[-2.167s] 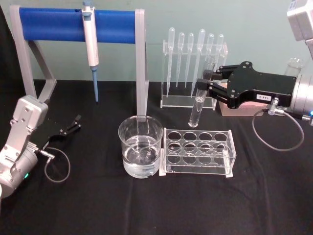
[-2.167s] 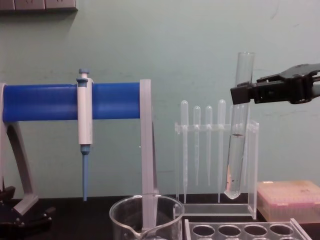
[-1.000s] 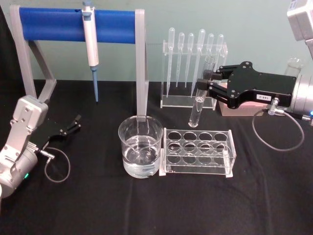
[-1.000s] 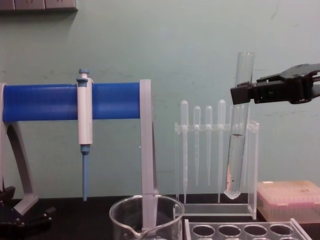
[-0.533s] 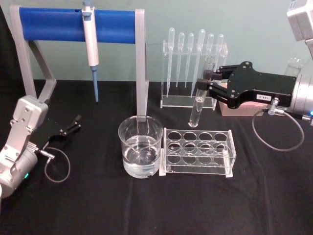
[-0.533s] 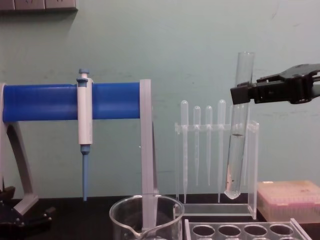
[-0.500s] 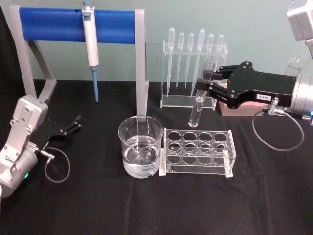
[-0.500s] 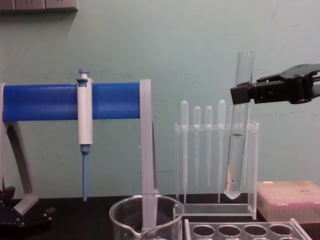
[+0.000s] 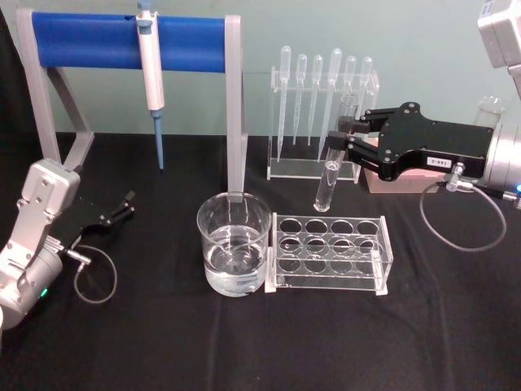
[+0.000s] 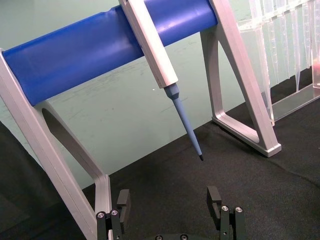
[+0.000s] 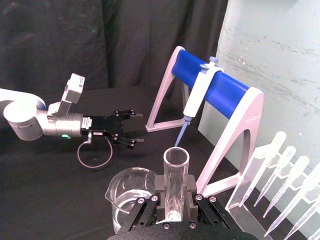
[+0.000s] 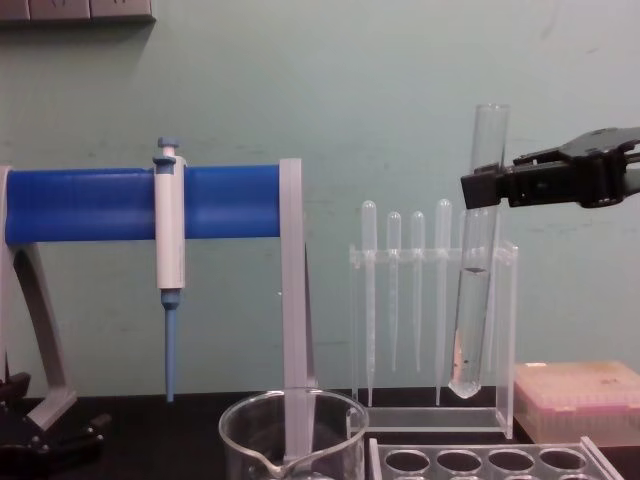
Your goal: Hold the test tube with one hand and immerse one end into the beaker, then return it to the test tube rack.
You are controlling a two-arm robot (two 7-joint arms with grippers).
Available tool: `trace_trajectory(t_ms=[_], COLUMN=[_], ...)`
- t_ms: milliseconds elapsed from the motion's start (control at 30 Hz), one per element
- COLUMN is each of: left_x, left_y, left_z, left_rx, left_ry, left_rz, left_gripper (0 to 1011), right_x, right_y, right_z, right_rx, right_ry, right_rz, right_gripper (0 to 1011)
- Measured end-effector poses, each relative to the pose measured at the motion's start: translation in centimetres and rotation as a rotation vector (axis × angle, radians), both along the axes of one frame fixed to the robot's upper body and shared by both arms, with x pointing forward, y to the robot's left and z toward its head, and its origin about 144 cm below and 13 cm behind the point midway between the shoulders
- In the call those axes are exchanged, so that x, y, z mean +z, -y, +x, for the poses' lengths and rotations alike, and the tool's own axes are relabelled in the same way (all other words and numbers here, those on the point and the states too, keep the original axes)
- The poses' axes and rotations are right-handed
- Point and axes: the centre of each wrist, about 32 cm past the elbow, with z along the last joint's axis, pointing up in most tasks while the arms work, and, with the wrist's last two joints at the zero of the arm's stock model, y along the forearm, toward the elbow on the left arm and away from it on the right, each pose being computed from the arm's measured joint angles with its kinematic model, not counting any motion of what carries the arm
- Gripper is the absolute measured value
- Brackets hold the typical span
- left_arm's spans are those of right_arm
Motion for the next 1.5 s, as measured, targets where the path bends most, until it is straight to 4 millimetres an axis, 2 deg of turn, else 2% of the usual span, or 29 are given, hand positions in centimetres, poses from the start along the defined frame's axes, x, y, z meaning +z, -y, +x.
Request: trace_trajectory(t_ms=[1100, 1500], left_x=[0.0, 0.0], left_y=[0.0, 0.0], left_z=[0.0, 0.0], left_rx=[0.0, 0.0], left_ry=[0.0, 0.0], left_rz=[0.0, 0.0], left_gripper=[1000, 1000], right_x=[0.3, 2.2], right_y=[-0.2, -3.8], right_z=[0.1, 0.9], right_rx=[0.002, 0.074], right_ry=[0.006, 0.029], right_rz=[0.002, -0.002], right_gripper=[241, 241])
